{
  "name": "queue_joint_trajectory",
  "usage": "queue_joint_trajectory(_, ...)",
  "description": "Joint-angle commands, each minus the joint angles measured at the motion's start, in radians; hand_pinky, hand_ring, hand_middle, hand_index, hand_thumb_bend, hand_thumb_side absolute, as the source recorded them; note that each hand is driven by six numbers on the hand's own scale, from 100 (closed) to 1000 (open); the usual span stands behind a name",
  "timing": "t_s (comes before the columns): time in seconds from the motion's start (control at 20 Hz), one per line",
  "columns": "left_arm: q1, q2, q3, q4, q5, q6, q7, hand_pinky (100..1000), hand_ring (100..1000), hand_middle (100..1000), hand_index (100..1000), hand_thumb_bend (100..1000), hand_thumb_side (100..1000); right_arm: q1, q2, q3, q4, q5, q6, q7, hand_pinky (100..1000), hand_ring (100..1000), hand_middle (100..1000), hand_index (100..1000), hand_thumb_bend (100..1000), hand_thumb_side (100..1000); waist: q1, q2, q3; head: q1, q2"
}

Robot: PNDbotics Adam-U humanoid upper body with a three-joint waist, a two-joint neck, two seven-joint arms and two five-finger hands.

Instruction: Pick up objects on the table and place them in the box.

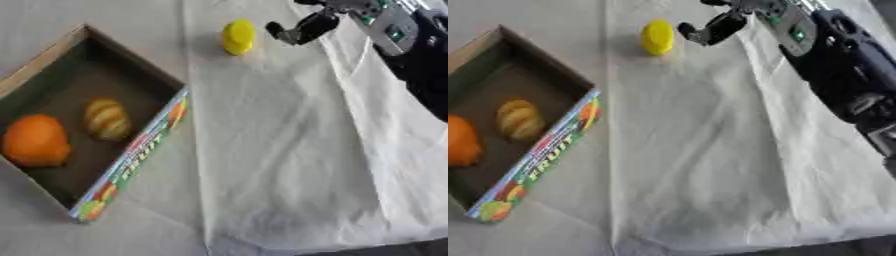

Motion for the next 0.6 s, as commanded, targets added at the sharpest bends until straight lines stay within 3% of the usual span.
queue_joint_trajectory(0.05,-0.008,0.021,0.011,-0.016,0.002,0.001,-0.001,830,818,769,879,169,298,-0.037,-0.022,-0.014,0.051,0.040,0.006,-0.012,927,1000,831,982,100,177,0.002,-0.013,0.004,-0.013,-0.019)
queue_joint_trajectory(0.6,-0.015,0.004,0.015,-0.016,0.006,0.003,-0.009,830,817,769,877,131,330,-0.099,0.014,-0.007,0.161,0.110,-0.010,-0.039,935,1000,843,983,100,230,-0.006,0.022,0.013,-0.034,-0.066)
